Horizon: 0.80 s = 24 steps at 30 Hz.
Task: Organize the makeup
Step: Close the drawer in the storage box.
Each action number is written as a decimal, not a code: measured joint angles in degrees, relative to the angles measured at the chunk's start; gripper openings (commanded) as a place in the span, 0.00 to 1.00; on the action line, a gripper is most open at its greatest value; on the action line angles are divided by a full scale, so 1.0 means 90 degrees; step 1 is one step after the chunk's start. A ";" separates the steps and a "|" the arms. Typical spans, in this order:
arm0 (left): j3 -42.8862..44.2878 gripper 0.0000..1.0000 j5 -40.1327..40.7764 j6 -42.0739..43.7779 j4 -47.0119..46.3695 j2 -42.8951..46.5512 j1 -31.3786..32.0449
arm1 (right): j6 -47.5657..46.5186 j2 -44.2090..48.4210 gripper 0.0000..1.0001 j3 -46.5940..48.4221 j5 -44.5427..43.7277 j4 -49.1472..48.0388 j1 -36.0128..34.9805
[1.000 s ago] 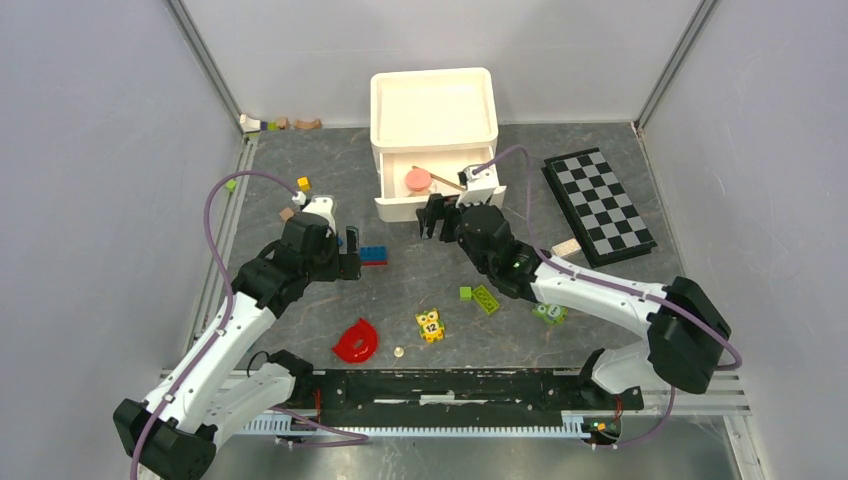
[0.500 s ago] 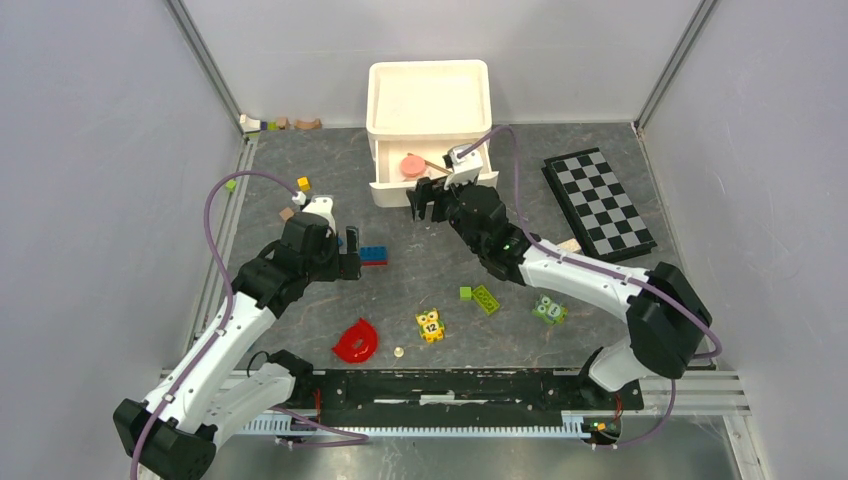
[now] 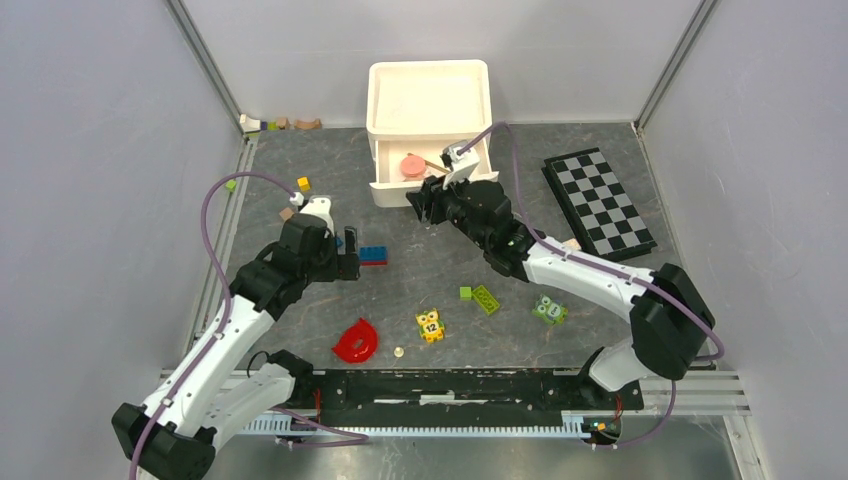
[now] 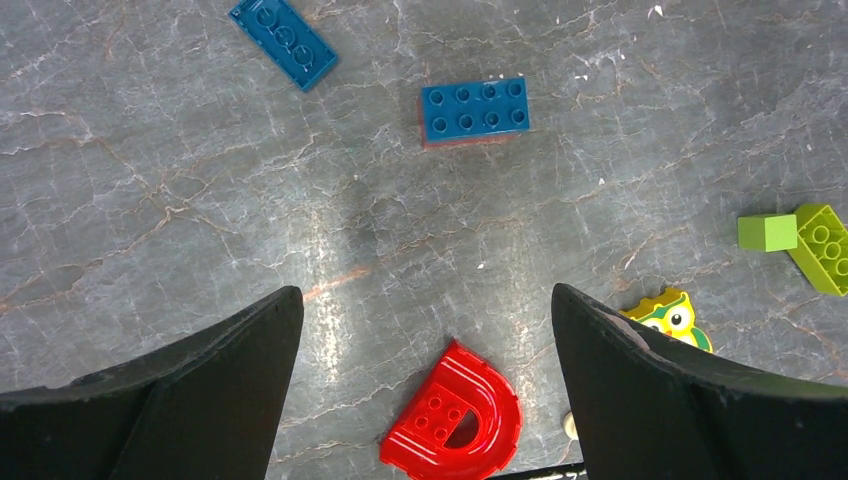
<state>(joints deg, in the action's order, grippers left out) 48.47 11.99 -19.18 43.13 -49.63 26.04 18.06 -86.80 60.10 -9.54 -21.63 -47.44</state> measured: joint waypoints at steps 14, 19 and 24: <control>-0.0012 1.00 0.0119 -0.0002 0.0000 0.0170 0.0000 | 0.0678 0.0406 0.70 -0.0408 -0.0746 0.0777 -0.0100; -0.0012 1.00 0.0119 0.0000 -0.0002 0.0170 0.0000 | 0.1086 0.0289 0.70 -0.0333 -0.0896 0.1185 0.0095; -0.0012 1.00 0.0119 -0.0002 0.0000 0.0170 0.0000 | 0.1345 0.0005 0.69 -0.0097 -0.0760 0.1253 0.0270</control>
<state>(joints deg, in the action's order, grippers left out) 48.36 13.06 -19.20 43.13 -48.10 26.04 30.17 -86.76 59.22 -16.38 -10.35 -45.01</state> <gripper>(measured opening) 0.995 0.695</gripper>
